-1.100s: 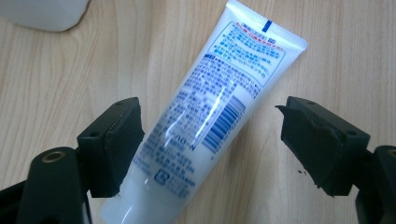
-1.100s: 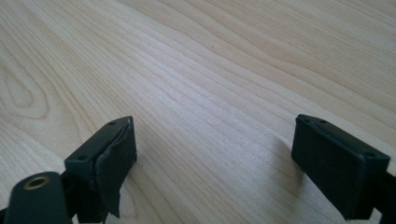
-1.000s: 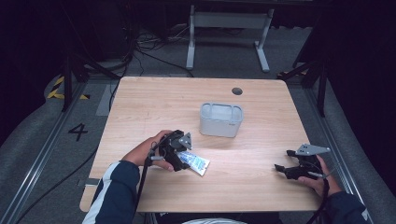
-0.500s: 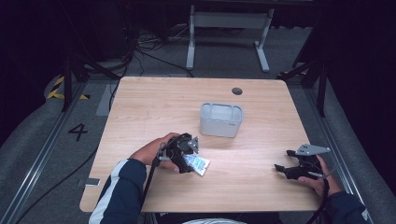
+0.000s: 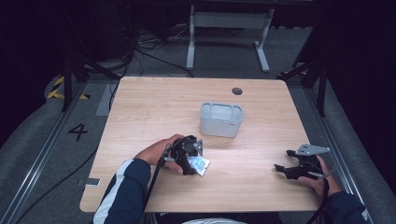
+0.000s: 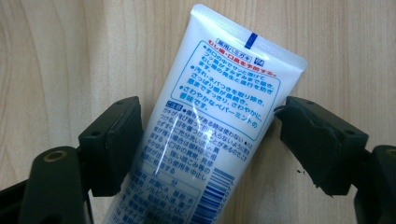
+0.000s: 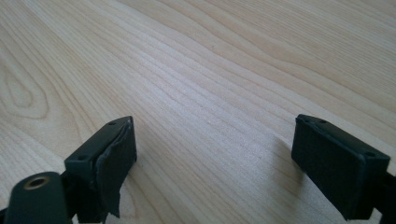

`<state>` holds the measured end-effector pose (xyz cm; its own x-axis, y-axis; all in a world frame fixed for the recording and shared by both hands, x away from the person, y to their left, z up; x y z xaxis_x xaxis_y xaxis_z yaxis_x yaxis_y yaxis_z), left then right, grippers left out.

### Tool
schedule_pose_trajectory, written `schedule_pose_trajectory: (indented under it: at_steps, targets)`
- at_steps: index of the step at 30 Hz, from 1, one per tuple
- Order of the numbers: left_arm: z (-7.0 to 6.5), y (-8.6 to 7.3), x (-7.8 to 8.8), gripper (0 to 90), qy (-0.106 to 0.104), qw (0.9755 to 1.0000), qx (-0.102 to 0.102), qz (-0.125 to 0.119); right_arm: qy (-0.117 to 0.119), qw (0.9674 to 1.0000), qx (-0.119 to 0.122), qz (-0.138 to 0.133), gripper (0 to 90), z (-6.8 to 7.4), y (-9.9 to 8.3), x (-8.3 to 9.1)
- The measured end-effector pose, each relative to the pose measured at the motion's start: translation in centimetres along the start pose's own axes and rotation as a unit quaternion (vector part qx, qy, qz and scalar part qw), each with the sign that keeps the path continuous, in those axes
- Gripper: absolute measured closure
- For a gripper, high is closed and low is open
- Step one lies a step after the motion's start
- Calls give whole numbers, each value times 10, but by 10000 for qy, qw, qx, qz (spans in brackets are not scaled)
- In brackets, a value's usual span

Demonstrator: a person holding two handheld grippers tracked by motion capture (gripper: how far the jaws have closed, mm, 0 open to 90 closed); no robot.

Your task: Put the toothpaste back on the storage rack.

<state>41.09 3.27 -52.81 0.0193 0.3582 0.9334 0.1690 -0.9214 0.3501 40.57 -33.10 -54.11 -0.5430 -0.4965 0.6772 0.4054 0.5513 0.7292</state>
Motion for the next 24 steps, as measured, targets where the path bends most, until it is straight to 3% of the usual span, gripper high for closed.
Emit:
schedule_pose_trajectory:
  at_steps: [6, 10, 15, 21, 24]
  targets:
    - [-1, 1, 0, 224, -4, 10000, -3, -21, 1, 10000, 1, 0, 141, 0, 0, 0]
    - [1, 1, 2, 280, 30, 10000, -46, -67, 1, 10000, 1, 0, 140, 0, 0, 0]
    - [-1, 1, 4, 416, 34, 9999, -127, -56, 1, 10000, 0, 0, 140, 0, 0, 0]
    - [-3, 5, 4, 401, 84, 9997, -123, 201, 1, 10000, 1, 0, 141, 0, 0, 0]
    - [-6, 7, 2, 382, 18, 9997, -149, 208, 1, 10000, 0, 1, 140, 0, 0, 0]
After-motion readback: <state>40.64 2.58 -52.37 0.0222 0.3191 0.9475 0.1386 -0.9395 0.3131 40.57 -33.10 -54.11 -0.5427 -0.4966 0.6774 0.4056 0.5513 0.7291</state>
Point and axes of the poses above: each handheld gripper's, and its own axes: x roughly backward along the jaws, y roughly out of its top, z roughly to its left, the point moved 8 cm from there along -x, roughly forward along the jaws, and after that the axes turned 8 degrees about x, right-handed, at the moved point
